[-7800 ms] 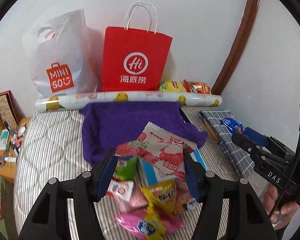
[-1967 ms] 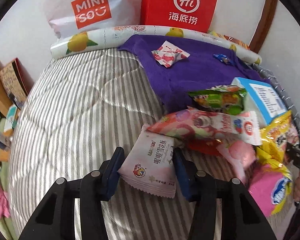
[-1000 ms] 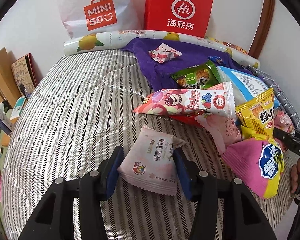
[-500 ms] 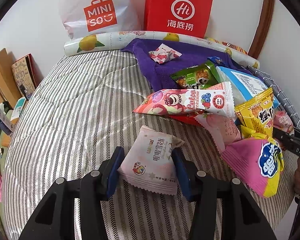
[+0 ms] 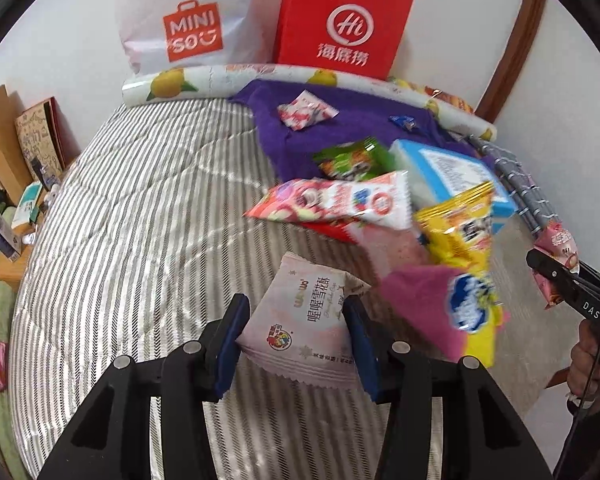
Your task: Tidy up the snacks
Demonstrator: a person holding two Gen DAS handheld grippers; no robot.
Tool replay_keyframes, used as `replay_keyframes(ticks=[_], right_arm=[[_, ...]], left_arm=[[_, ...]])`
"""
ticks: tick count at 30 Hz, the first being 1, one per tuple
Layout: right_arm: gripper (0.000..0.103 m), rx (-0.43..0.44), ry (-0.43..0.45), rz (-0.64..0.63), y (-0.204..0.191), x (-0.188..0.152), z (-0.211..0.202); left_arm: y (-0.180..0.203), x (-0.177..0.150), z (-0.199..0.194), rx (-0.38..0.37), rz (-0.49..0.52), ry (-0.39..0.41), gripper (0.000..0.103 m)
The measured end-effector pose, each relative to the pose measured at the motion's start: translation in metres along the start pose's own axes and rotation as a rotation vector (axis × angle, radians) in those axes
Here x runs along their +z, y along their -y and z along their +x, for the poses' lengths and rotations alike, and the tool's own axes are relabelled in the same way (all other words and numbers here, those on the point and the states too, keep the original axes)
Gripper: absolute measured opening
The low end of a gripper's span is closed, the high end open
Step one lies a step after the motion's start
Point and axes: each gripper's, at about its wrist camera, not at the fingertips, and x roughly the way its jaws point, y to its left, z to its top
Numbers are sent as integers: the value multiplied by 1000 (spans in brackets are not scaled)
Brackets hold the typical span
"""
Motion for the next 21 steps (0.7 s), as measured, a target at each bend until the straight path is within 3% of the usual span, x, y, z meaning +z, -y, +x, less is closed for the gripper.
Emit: replay_keyframes(ticks=[10, 21], right_arm=[[40, 24, 37, 4, -5, 20, -30], [40, 32, 57, -3, 1, 43, -42]], left_arm=[[31, 25, -28, -32, 18, 60, 46], [73, 51, -33, -74, 69, 79, 46]])
